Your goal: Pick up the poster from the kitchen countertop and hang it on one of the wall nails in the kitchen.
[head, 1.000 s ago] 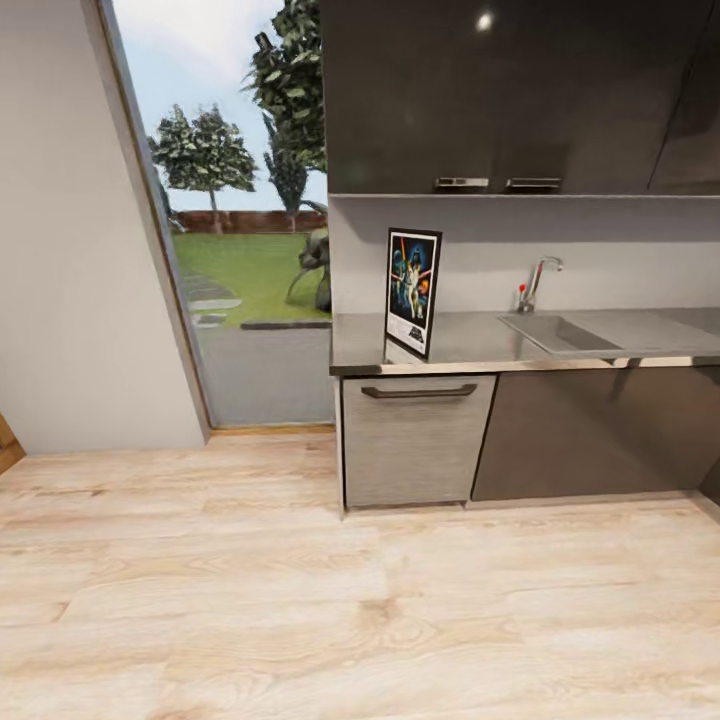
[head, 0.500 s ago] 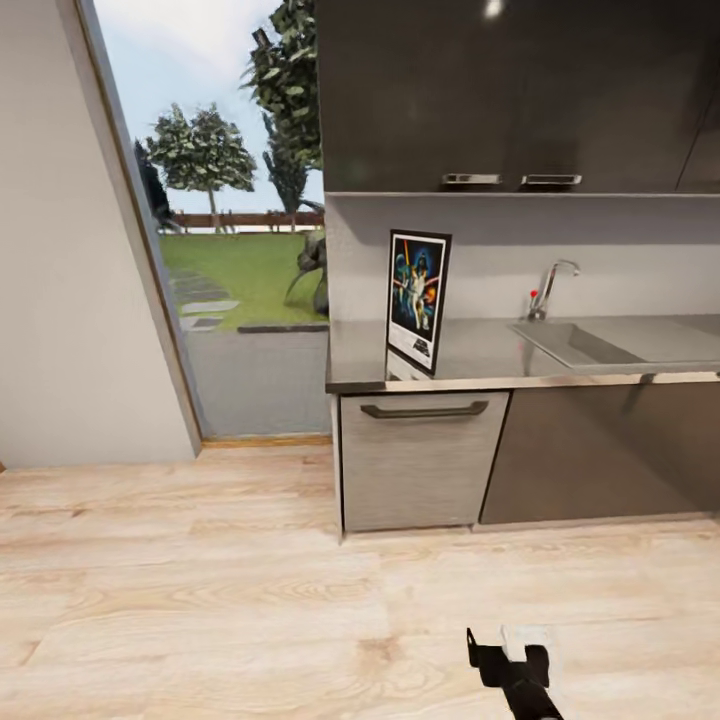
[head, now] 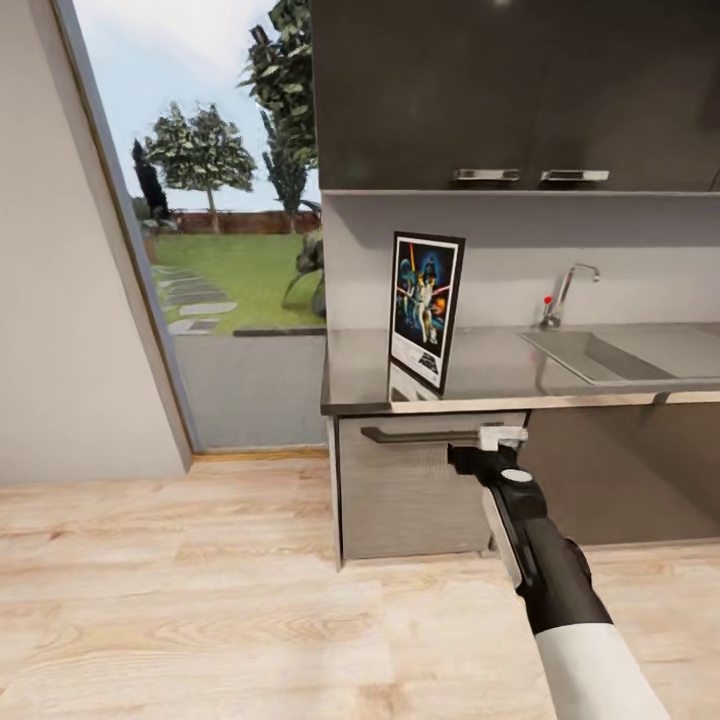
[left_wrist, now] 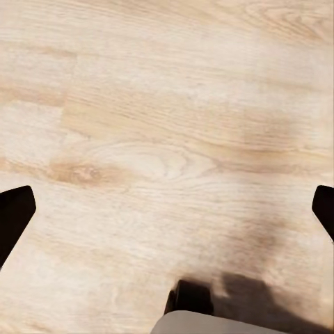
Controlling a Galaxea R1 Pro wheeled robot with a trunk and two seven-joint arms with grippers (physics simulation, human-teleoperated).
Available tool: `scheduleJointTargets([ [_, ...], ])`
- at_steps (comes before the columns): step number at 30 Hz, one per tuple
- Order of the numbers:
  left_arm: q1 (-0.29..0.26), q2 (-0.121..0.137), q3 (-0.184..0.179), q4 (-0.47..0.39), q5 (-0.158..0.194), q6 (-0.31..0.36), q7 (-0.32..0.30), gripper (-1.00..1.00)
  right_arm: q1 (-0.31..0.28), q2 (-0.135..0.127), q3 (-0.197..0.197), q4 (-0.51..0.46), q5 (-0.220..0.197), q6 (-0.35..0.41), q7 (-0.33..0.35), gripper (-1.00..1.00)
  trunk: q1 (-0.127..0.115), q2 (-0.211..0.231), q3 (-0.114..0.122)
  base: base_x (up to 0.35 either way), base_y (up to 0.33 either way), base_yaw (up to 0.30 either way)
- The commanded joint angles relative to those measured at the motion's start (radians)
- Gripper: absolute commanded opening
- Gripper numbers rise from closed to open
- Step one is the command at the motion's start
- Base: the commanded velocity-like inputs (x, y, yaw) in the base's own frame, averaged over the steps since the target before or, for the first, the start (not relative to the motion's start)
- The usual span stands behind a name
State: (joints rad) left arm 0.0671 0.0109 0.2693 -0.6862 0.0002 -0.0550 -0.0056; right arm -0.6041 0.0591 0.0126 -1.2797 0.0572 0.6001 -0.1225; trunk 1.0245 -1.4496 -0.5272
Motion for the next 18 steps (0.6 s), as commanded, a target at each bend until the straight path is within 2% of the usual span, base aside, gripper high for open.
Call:
scheduleJointTargets([
  [1, 0.0, 0.0, 0.001, -0.001, 0.0, -0.002, -0.001, 1.0, -0.06, 0.007, 0.001, -0.001, 0.006, 0.056, -0.003, 1.0, 0.001, 0.0, -0.001, 0.131, 0.0, 0.0],
  [3, 0.0, 0.0, 0.001, -0.001, 0.0, -0.002, -0.001, 1.0, -0.09, 0.01, 0.001, -0.001, 0.006, 0.08, -0.003, 1.0, 0.001, 0.0, -0.001, 0.094, 0.0, 0.0],
  [5, 0.0, 0.0, 0.002, -0.001, 0.0, -0.003, -0.001, 1.0, -0.164, 0.021, 0.001, 0.0, 0.006, 0.12, -0.003, 1.0, 0.001, 0.0, -0.001, 0.038, 0.0, 0.0],
  [12, 0.0, 0.0, 0.002, -0.001, 0.0, -0.004, -0.001, 1.0, -0.201, 0.047, 0.001, -0.001, 0.004, 0.133, -0.003, 1.0, 0.001, 0.0, -0.001, 0.018, 0.0, 0.0],
  [18, 0.0, 0.0, 0.002, -0.001, 0.0, -0.005, -0.001, 1.0, -0.204, 0.049, 0.002, -0.001, -0.002, 0.134, -0.002, 1.0, 0.001, 0.0, -0.001, 0.206, 0.0, 0.0],
])
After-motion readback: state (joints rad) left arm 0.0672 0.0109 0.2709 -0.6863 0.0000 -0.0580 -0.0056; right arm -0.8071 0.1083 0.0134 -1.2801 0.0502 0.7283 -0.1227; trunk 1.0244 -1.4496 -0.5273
